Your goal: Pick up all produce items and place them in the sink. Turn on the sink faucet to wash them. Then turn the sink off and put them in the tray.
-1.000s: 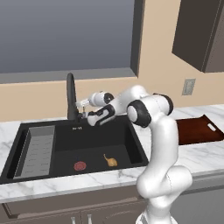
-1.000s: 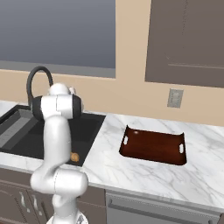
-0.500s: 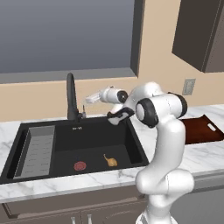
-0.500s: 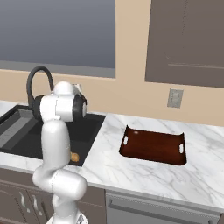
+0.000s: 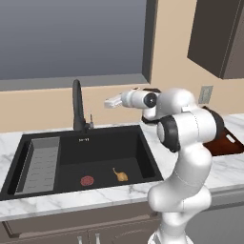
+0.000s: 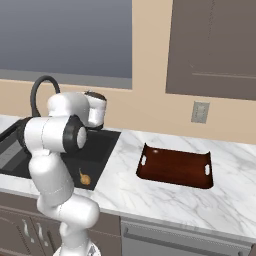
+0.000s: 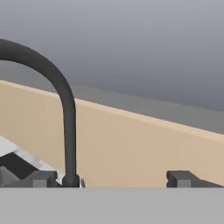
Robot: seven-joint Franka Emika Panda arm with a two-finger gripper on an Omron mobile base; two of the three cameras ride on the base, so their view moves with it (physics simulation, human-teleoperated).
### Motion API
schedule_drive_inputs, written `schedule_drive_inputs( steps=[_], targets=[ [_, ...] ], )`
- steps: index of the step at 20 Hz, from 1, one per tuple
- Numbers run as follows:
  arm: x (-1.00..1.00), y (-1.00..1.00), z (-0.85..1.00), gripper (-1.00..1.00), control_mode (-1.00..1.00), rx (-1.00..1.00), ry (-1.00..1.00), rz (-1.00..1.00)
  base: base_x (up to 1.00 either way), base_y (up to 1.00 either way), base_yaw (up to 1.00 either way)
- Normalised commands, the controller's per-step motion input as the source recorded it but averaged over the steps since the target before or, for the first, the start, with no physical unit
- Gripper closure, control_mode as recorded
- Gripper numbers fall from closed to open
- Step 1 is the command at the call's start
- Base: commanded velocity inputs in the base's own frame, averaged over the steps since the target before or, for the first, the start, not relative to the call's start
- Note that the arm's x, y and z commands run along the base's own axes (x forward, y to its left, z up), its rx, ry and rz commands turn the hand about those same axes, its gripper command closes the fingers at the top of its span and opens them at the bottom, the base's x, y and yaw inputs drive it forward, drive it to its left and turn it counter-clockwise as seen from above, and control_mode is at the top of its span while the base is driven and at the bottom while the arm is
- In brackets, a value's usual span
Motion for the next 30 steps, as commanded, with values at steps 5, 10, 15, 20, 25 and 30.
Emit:
schedule_drive_inputs(
  steps=[5,10,15,20,25,30],
  targets=[
    [-0.68,-0.33,0.19,-1.00,-1.00,0.00,0.16,-0.07,0.00,0.00,0.00],
    [-0.61,-0.22,0.00,-1.00,-1.00,0.00,0.32,-0.12,0.00,0.00,0.00],
    [-0.58,-0.13,0.14,-1.00,-1.00,0.00,0.33,-0.14,0.00,0.00,0.00],
    [-0.48,-0.07,0.21,-1.00,-1.00,0.00,0.37,-0.14,0.00,0.00,0.00],
    [-0.39,0.00,0.26,-1.00,-1.00,-0.03,0.33,-0.10,0.00,0.00,0.00],
    [-0.16,0.00,0.73,-1.00,-1.00,-0.01,0.19,-0.02,0.00,0.00,0.00]
  ],
)
